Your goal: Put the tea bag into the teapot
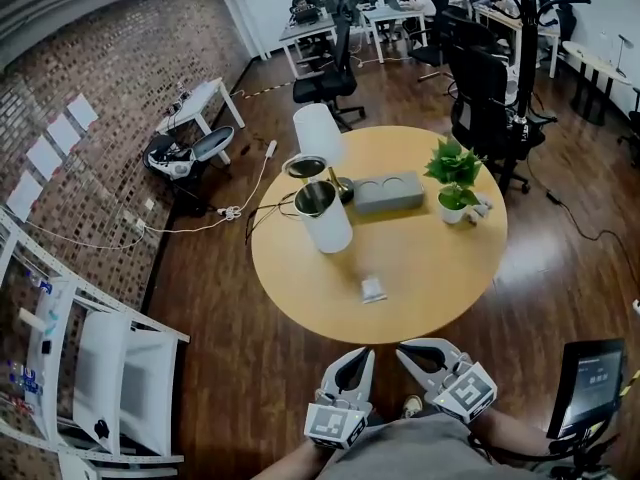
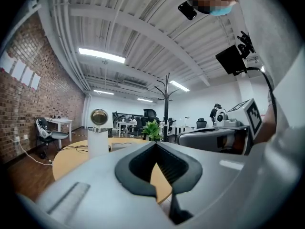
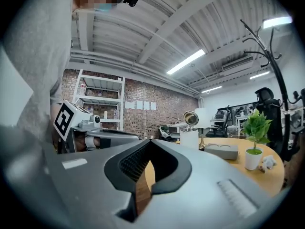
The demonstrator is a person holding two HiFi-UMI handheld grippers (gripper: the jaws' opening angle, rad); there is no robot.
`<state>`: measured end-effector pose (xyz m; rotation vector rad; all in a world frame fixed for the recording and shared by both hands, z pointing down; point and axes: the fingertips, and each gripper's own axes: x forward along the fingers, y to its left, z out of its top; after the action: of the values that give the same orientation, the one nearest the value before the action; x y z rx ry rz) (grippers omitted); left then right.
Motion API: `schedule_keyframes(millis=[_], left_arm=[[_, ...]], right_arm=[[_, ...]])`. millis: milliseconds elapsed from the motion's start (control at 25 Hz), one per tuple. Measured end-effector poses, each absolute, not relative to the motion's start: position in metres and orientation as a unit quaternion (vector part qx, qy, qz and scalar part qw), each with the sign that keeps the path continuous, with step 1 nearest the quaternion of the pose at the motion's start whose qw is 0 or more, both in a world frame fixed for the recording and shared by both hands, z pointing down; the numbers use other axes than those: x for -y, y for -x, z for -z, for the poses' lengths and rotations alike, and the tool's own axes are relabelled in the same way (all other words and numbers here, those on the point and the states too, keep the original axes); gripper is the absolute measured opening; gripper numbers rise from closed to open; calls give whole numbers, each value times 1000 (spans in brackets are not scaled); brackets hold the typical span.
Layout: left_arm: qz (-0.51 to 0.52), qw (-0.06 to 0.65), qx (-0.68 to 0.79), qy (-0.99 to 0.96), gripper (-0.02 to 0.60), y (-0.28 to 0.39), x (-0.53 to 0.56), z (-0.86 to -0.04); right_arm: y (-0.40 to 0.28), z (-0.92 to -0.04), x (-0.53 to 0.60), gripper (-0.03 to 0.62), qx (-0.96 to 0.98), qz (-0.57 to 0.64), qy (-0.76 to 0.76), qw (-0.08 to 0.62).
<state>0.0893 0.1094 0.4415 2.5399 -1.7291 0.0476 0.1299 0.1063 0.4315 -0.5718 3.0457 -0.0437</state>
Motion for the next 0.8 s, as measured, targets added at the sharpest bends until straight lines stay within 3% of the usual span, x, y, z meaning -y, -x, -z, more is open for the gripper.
schedule_keyframes(millis=[800], left_arm=[[-15,59,523,-850,2,-20,12,-459]], right_arm=[[-58,-450,11,5,-972,35,234,0]])
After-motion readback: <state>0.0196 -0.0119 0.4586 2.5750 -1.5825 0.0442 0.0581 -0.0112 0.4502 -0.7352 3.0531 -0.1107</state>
